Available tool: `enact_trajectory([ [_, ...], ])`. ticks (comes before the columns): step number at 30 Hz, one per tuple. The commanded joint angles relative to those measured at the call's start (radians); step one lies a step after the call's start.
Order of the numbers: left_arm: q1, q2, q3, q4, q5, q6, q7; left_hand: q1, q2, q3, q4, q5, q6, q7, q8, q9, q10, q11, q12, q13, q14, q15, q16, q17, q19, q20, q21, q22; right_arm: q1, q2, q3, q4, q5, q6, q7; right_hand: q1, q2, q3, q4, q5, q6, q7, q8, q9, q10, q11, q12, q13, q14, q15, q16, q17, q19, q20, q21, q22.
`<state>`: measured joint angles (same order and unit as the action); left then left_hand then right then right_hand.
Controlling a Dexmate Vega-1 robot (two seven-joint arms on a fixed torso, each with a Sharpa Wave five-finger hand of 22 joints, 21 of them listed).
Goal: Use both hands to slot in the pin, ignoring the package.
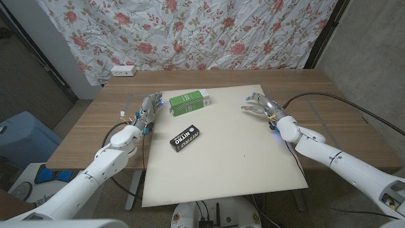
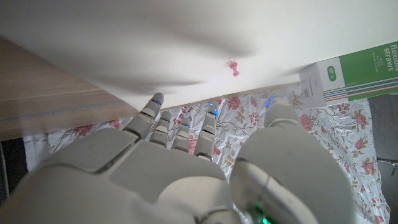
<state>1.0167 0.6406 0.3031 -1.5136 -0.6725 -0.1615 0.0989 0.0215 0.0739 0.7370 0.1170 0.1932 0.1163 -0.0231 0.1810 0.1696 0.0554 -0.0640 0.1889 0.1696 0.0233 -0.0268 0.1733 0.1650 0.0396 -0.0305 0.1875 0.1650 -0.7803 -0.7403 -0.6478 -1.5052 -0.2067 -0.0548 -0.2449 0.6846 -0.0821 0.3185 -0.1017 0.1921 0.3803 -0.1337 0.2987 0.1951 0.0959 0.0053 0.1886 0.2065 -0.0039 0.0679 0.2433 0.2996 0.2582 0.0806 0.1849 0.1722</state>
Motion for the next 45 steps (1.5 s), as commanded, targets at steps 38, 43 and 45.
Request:
enact_trajectory([
  [38, -0.087, -0.025, 0.005, 0.163, 0.023, -0.112, -0.104, 0.005, 0.088, 0.017, -0.009, 0.0, 0.006, 0.004, -0.001, 0.004, 0.006, 0.009, -0.002, 0.004, -0.002, 0.006, 0.001, 0.003, 0.003, -0.016, 0.005, 0.006, 0.022, 0.066, 0.098, 0.107, 0.288, 0.161, 0.097, -0.149, 0.066, -0.022, 0.043, -0.006, -0.197, 0.046, -0.116, -0.011, 0.028, 0.028, 0.016, -0.011, 0.004, -0.028, -0.009, -0.012, -0.008, -0.037, 0.007, -0.004],
  [43, -0.095, -0.043, 0.009, 0.188, 0.025, -0.146, -0.115, 0.006, 0.089, 0.018, -0.009, 0.0, 0.005, 0.004, -0.001, 0.004, 0.007, 0.01, -0.001, 0.004, -0.002, 0.005, 0.001, 0.003, 0.004, -0.016, 0.005, 0.006, 0.024, 0.081, 0.103, 0.13, 0.309, 0.188, 0.092, -0.164, 0.075, -0.024, 0.05, -0.005, -0.2, 0.051, -0.116, -0.012, 0.029, 0.03, 0.015, -0.012, 0.004, -0.03, -0.01, -0.013, -0.012, -0.04, 0.005, -0.004],
  [45, -0.101, -0.052, 0.014, 0.204, 0.024, -0.163, -0.132, 0.007, 0.089, 0.019, -0.01, 0.0, 0.005, 0.004, -0.001, 0.004, 0.007, 0.009, -0.001, 0.004, -0.002, 0.005, 0.001, 0.003, 0.004, -0.015, 0.005, 0.006, 0.028, 0.085, 0.097, 0.13, 0.292, 0.181, 0.077, -0.175, 0.084, -0.025, 0.054, -0.004, -0.196, 0.051, -0.114, -0.012, 0.037, 0.03, 0.017, -0.013, 0.004, -0.034, -0.01, -0.014, -0.013, -0.043, 0.005, -0.004],
])
